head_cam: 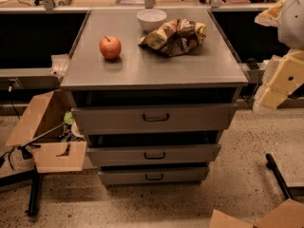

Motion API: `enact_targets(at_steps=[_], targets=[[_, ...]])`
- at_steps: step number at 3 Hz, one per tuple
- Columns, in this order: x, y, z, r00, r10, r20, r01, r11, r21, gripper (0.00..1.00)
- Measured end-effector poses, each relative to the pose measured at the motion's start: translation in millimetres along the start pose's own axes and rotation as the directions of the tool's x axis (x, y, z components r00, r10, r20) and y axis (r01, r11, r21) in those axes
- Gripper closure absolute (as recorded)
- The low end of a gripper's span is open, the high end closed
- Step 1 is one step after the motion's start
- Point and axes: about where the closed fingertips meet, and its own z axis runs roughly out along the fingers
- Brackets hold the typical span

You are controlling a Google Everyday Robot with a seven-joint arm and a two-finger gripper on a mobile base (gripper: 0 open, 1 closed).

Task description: Open middle drawer

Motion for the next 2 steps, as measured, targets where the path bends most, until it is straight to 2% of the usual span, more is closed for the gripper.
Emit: enact_targets(at_steps=[2], targets=[[-2.8,-1.1,-2.0,1.0,-0.008,-0.014,0.008,1.0,0.0,0.0]])
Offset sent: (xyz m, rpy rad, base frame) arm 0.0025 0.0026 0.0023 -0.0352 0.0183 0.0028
